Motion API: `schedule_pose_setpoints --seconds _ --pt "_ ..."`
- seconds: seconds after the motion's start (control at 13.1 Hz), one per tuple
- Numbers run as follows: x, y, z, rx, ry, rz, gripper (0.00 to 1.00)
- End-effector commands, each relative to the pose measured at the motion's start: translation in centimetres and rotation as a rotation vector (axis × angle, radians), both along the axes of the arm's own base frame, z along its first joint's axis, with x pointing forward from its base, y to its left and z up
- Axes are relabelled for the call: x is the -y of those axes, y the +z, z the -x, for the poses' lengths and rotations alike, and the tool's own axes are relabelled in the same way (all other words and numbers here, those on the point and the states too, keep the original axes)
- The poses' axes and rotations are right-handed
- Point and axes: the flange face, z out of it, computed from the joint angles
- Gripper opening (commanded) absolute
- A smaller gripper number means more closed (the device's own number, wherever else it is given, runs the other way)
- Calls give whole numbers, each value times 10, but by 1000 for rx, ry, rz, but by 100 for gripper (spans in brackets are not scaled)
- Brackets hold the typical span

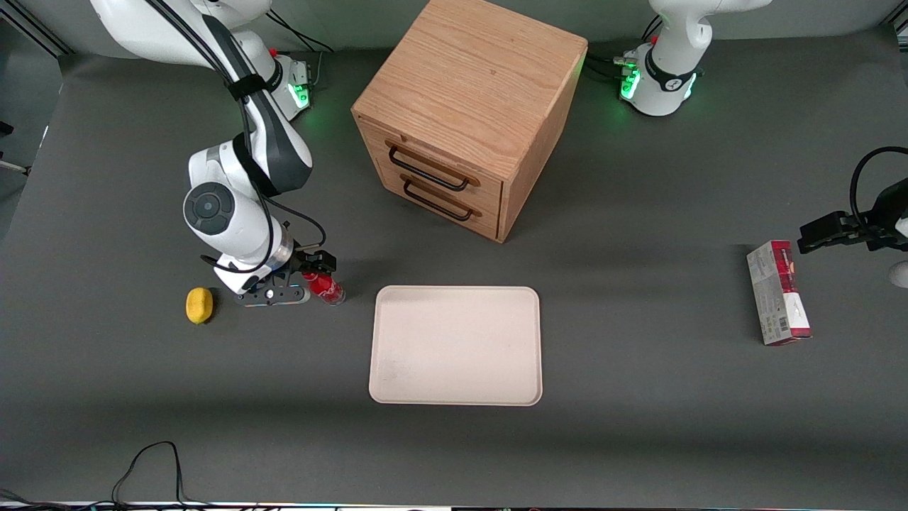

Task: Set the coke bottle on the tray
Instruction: 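Lower the open right gripper around the bottle's cap end and close it, then lift the bottle with the right gripper off the table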

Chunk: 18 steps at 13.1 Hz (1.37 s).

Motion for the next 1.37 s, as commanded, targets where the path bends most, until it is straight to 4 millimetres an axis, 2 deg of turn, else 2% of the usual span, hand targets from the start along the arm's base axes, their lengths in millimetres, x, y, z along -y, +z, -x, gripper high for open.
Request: schedule_pose_setpoints --seconds 0.0,0.23,0.31,0.46,0.53,0.61,0.69,0.76,1.07,1.22,1.3 --pt "-3 1 0 13 -28 -8 50" --pt "-3 2 -1 15 -28 -8 17" --pt "-3 2 -1 15 -28 -8 12" --pt "-3 4 -2 19 -28 -10 11" --pt "-4 8 -4 25 -27 -12 11" --pt "-5 20 -9 39 -30 -18 10" --pt "-4 37 -13 26 -31 -15 10" --pt "-5 64 -18 -1 -25 -8 10" --pt "0 183 -30 -57 -32 7 10" --pt "3 235 -26 -69 -31 9 10" --pt "5 254 -23 -74 -31 10 10"
